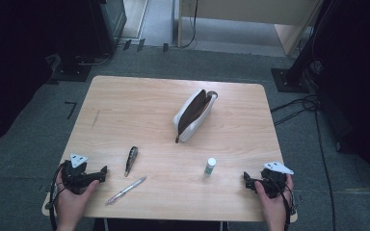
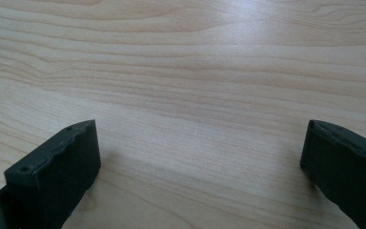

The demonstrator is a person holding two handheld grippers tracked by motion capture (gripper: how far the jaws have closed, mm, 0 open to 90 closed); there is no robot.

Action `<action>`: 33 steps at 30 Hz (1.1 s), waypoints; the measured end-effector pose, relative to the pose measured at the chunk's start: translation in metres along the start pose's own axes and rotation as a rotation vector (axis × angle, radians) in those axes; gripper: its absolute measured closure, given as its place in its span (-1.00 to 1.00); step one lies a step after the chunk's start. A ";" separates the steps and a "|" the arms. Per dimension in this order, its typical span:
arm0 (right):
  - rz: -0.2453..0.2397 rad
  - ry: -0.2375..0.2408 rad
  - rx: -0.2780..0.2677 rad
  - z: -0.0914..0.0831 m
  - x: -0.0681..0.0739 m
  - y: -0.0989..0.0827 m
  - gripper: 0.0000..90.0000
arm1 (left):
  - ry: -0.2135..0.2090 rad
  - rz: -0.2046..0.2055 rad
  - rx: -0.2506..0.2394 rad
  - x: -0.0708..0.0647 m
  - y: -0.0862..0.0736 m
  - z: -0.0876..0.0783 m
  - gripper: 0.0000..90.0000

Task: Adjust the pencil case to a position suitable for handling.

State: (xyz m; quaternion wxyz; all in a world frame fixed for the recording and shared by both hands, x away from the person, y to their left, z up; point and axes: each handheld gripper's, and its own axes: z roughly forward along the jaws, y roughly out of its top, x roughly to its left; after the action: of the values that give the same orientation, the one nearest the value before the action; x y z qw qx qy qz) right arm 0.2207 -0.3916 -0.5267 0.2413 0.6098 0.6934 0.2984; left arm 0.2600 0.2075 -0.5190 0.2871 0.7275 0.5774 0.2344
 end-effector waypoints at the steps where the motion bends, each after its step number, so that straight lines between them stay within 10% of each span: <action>1: 0.000 0.000 0.000 0.000 0.000 0.000 -1.00 | -0.001 0.003 0.000 0.000 0.000 0.000 -0.97; 16: 0.024 -0.006 -0.018 -0.003 0.009 0.007 -1.00 | -0.003 0.004 0.000 -0.001 0.000 0.000 -0.97; 33: 0.010 0.026 -0.135 -0.037 0.043 0.068 -1.00 | -0.003 0.004 0.001 -0.001 0.000 0.000 -0.97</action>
State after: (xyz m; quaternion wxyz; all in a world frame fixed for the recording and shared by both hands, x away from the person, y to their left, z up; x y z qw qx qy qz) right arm 0.2372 -0.3480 -0.4512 0.2712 0.5918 0.6717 0.3536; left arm 0.2593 0.2065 -0.5190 0.2873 0.7291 0.5757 0.2336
